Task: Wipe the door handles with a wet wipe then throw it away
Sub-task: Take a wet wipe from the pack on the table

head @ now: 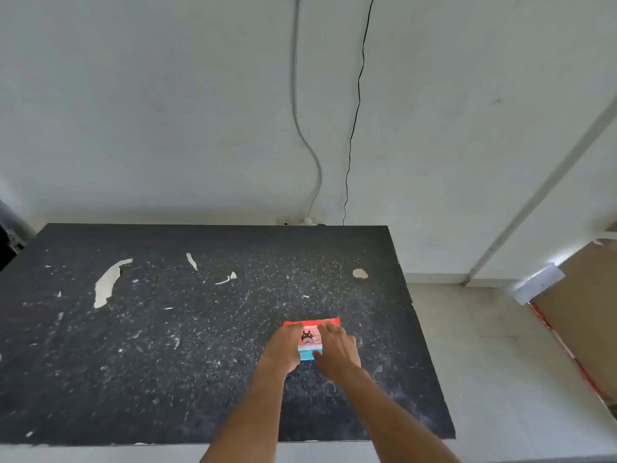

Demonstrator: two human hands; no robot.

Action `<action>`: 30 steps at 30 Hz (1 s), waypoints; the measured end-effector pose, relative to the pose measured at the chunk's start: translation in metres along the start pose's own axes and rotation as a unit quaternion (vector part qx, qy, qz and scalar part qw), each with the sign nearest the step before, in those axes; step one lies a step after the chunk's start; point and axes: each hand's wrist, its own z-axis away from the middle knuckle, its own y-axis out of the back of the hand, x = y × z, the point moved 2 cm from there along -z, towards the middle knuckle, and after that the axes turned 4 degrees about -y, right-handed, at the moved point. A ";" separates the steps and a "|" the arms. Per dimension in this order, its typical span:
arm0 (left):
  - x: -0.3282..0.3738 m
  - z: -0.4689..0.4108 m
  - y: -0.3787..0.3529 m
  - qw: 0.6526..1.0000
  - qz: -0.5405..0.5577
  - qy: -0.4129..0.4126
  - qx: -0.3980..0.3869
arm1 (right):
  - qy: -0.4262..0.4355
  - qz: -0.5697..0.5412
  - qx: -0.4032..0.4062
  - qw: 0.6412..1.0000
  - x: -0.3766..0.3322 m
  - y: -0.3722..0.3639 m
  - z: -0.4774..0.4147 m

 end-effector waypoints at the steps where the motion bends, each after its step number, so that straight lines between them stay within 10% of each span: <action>1: 0.000 -0.003 0.000 1.000 0.004 -0.002 0.002 | 0.009 0.008 -0.009 1.000 -0.001 -0.003 -0.002; 30: -0.006 -0.011 -0.018 0.995 0.070 0.047 0.051 | -0.029 -0.019 0.143 0.989 0.015 0.017 -0.030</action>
